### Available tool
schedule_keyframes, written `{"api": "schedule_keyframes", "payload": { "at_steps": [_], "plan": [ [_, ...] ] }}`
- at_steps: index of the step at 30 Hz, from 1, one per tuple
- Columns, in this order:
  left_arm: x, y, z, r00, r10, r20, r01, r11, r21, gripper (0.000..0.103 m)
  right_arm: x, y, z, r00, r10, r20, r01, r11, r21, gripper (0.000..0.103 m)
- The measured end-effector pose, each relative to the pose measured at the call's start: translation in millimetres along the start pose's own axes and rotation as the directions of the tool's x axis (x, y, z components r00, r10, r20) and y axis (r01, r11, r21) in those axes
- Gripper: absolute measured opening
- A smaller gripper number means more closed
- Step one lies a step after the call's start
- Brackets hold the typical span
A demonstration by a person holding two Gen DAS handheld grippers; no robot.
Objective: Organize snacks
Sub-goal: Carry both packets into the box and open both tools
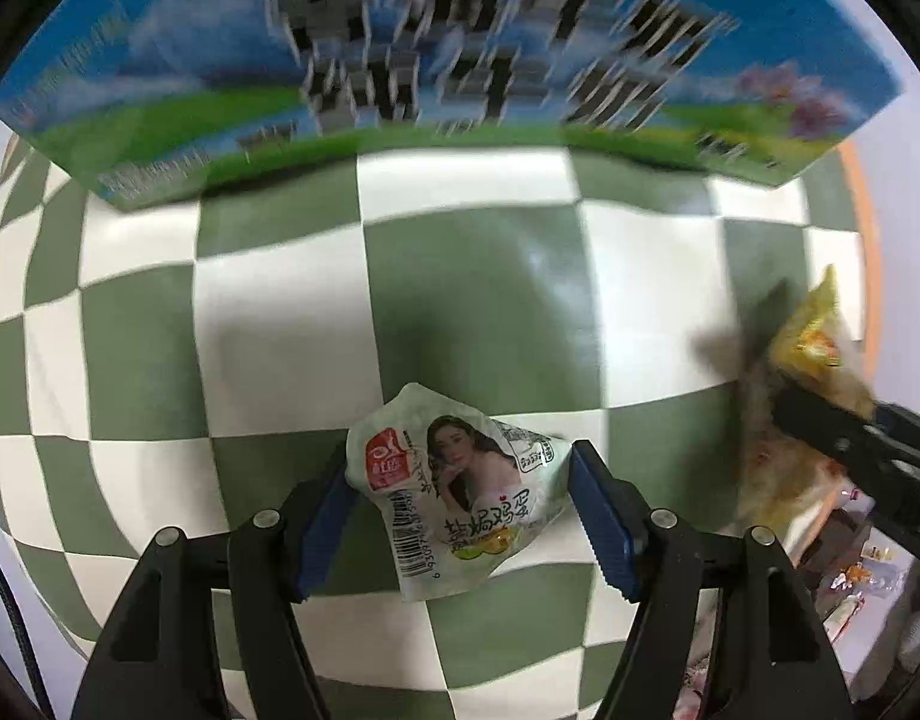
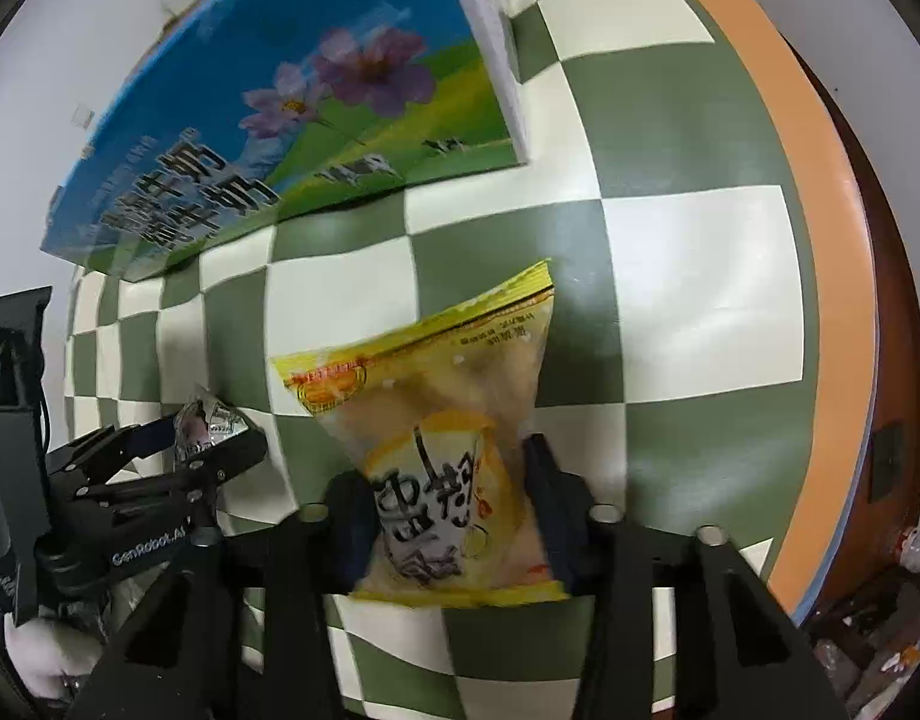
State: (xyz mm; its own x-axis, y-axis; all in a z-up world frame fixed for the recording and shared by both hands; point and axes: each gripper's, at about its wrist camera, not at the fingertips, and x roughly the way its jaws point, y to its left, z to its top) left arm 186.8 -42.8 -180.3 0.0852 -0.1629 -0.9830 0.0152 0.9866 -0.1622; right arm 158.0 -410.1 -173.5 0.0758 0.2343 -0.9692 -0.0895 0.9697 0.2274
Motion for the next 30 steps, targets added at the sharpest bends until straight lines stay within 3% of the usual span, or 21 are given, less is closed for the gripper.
{"api": "schedule_keyframes", "payload": {
  "at_steps": [5,9,12,14,17,21,25,30],
  "plan": [
    [-64.4,3.1,2.5,0.993,-0.091,0.08,0.09,0.996,0.018,0.068,-28.0,21.9,-1.3,0.996,0.065,0.06,-0.066,0.998,0.005,0.037],
    [-132.6,4.5,27.1,0.971,-0.154,0.184,0.149,0.988,0.041,0.068,-68.0,41.4,9.8,0.98,0.149,0.13,-0.147,0.989,-0.023,0.037],
    [-162.5,3.9,53.6,0.955,-0.169,0.243,0.161,0.986,0.052,0.068,-102.4,60.4,27.1,0.961,0.207,0.185,-0.2,0.978,-0.059,0.037],
    [-176.5,7.3,80.0,0.948,-0.137,0.288,0.129,0.991,0.047,0.068,-121.1,73.2,45.9,0.951,0.225,0.213,-0.21,0.974,-0.09,0.037],
    [-176.3,23.0,120.1,0.945,-0.108,0.308,0.111,0.994,0.008,0.068,-129.1,98.7,84.9,0.945,0.205,0.253,-0.179,0.976,-0.123,0.037],
    [-158.2,41.5,171.8,0.959,-0.084,0.271,0.098,0.994,-0.041,0.068,-111.8,119.2,145.0,0.952,0.168,0.255,-0.138,0.982,-0.131,0.037],
    [-115.8,56.2,227.6,0.982,-0.05,0.181,0.063,0.996,-0.066,0.068,-76.6,128.2,202.9,0.972,0.111,0.209,-0.087,0.989,-0.12,0.037],
    [-64.3,66.2,261.4,0.996,-0.061,0.058,0.066,0.993,-0.096,0.068,-36.4,130.1,247.2,0.988,0.063,0.138,-0.048,0.993,-0.11,0.037]
  ]
}}
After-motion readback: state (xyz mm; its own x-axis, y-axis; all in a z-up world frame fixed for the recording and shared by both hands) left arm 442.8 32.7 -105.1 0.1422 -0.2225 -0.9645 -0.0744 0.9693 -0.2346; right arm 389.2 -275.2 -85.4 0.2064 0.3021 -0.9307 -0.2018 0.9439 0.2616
